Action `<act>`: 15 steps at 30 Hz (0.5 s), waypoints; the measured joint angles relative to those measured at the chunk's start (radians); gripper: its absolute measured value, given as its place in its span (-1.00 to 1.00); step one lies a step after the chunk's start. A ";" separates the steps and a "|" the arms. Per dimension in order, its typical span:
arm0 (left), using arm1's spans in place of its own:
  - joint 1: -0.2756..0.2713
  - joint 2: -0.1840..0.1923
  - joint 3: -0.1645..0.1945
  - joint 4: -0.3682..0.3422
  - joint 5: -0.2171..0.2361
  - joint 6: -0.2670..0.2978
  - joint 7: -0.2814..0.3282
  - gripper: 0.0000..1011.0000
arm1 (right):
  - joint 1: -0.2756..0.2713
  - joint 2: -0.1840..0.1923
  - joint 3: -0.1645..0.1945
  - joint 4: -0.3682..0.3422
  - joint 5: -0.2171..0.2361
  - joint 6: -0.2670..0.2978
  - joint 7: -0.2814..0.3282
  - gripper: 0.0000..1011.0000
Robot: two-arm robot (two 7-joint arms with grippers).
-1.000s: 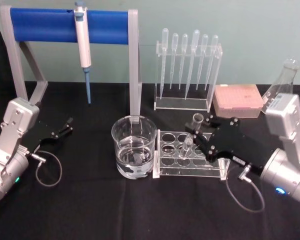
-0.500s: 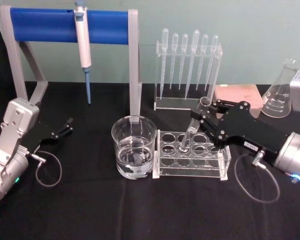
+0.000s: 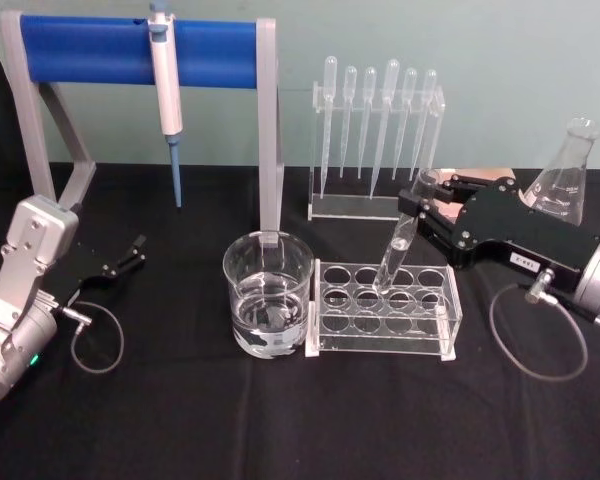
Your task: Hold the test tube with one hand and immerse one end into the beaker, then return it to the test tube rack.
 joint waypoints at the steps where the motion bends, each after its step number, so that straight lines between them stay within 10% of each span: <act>1: 0.000 0.000 0.000 0.000 0.000 0.000 0.000 0.98 | 0.008 0.005 -0.001 0.001 0.005 0.006 0.000 -0.56; 15: 0.000 0.000 0.000 0.000 0.000 0.000 0.000 0.98 | 0.061 0.029 -0.038 0.022 0.028 0.023 -0.015 -0.56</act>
